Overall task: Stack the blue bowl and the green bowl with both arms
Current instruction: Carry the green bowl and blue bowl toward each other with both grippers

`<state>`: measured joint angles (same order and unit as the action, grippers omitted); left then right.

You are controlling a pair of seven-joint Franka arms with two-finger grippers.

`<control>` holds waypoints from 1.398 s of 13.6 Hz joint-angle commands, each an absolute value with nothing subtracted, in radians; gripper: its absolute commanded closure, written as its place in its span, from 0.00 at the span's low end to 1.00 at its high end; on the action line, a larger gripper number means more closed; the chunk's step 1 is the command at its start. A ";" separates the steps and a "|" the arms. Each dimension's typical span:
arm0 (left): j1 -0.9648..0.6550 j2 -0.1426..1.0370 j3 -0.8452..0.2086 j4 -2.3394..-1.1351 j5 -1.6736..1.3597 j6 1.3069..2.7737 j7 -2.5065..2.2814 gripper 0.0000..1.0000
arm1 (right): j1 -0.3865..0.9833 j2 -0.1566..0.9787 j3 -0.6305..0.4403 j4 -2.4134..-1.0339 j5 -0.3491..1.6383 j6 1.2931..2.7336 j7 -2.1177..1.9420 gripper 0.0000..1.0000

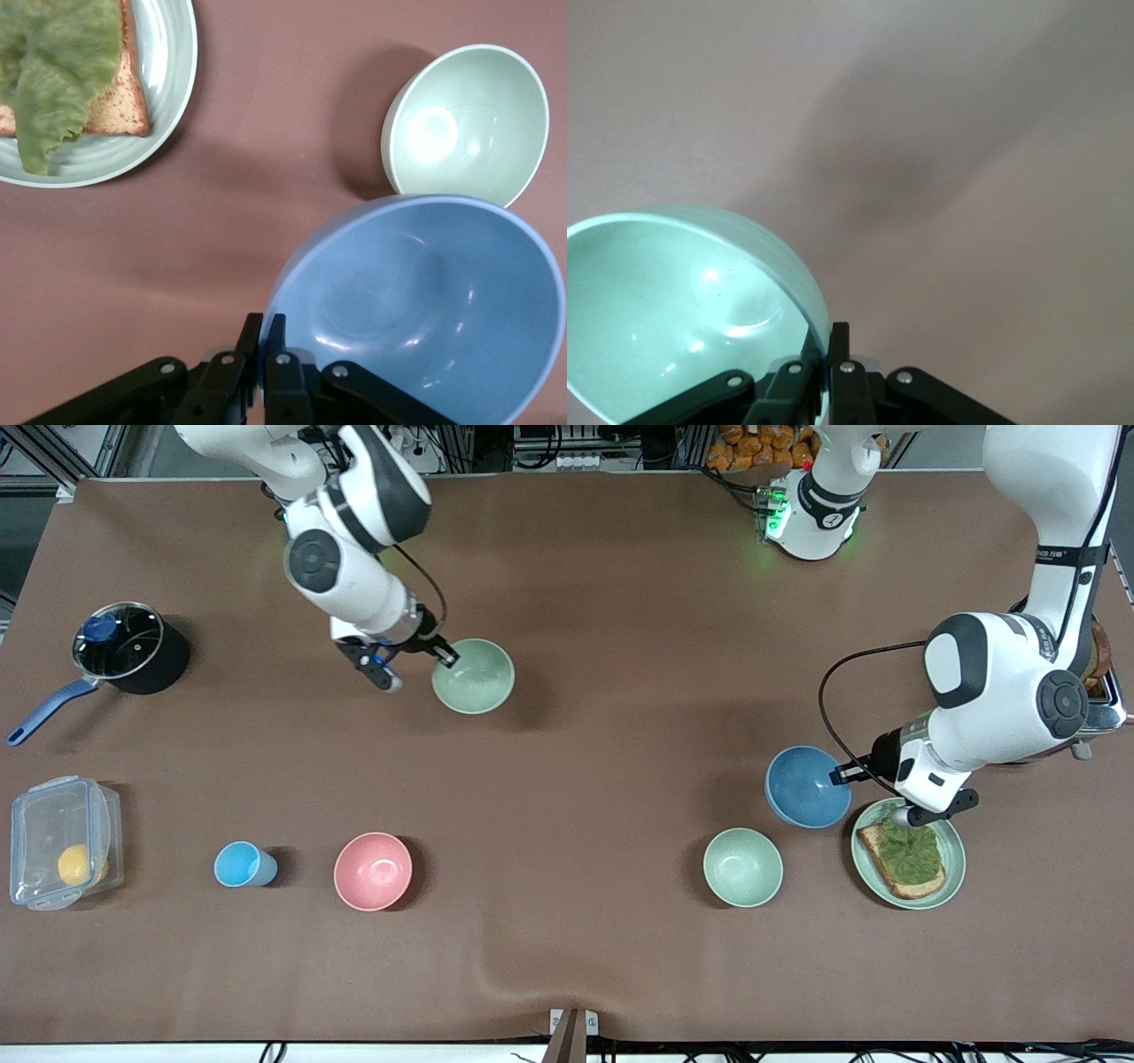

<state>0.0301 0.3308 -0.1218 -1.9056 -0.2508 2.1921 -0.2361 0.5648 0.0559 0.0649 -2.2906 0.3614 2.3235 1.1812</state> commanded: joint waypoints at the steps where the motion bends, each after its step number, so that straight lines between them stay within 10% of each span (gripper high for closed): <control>1: 0.044 0.313 -0.133 -1.917 -0.279 2.184 -0.235 1.00 | 0.656 0.164 0.051 -2.258 0.396 2.468 1.270 1.00; 14: 0.049 0.316 -0.133 -1.917 -0.278 2.184 -0.230 1.00 | 0.844 0.428 0.049 -2.168 0.394 2.803 1.583 1.00; 16: 0.046 0.319 -0.133 -1.917 -0.278 2.184 -0.230 1.00 | 0.841 0.426 0.049 -2.168 0.394 2.798 1.607 0.04; 19: 0.048 0.319 -0.133 -1.917 -0.278 2.184 -0.230 1.00 | 0.831 0.417 0.046 -2.136 0.388 2.705 1.604 0.00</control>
<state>0.0354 0.3310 -0.1245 -1.9095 -0.2509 2.1921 -0.2361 0.8281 0.4243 0.0515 -2.1654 0.3759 2.7580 1.5760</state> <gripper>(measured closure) 0.952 0.604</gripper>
